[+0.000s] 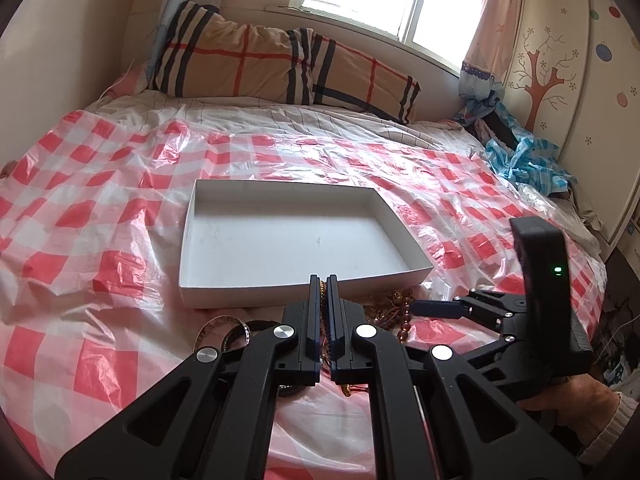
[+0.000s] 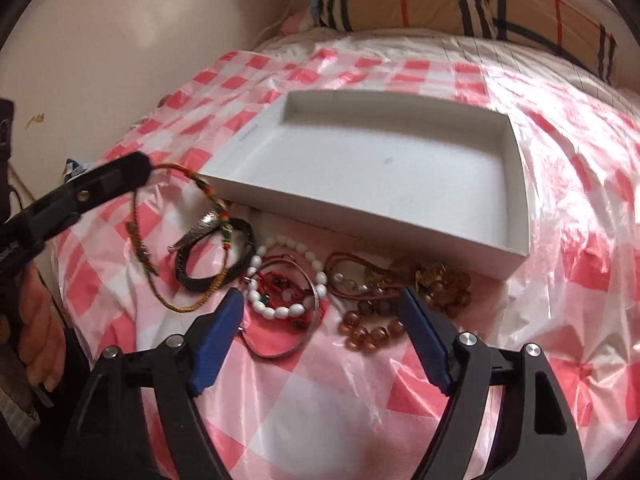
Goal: Organize jewelry
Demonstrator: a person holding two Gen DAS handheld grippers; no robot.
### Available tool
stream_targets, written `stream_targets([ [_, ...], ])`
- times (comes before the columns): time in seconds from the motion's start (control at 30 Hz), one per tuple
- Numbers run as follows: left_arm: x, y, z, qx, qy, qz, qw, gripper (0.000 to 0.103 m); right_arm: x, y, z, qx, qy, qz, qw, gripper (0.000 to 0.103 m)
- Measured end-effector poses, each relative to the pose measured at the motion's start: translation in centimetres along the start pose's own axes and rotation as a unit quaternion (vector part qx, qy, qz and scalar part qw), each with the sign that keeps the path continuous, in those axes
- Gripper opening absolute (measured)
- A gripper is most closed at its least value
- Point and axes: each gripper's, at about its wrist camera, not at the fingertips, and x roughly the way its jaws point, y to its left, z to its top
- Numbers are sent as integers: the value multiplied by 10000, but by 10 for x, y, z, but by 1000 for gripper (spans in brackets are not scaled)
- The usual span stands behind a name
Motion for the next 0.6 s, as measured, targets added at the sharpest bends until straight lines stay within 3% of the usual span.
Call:
stream_targets([
  [0.1, 0, 0, -1, 5, -6, -4, 10000, 3, 13, 11, 0, -173, 160, -56, 9997, 76],
  [0.23, -1, 1, -3, -9, -57, -26, 10000, 3, 36, 36, -5, -891, 411, -363, 9945, 76],
  [0.3, -2, 2, -3, -33, -77, -19, 10000, 3, 42, 42, -7, -1100, 440, -457, 9919, 65],
  [0.33, -2, 3, -4, -46, -78, -14, 10000, 3, 45, 42, -7, -1106, 498, -446, 9916, 55],
  [0.6, -4, 5, 0, -104, -117, -20, 9999, 3, 19, 23, -2, -645, 155, -279, 9974, 55],
])
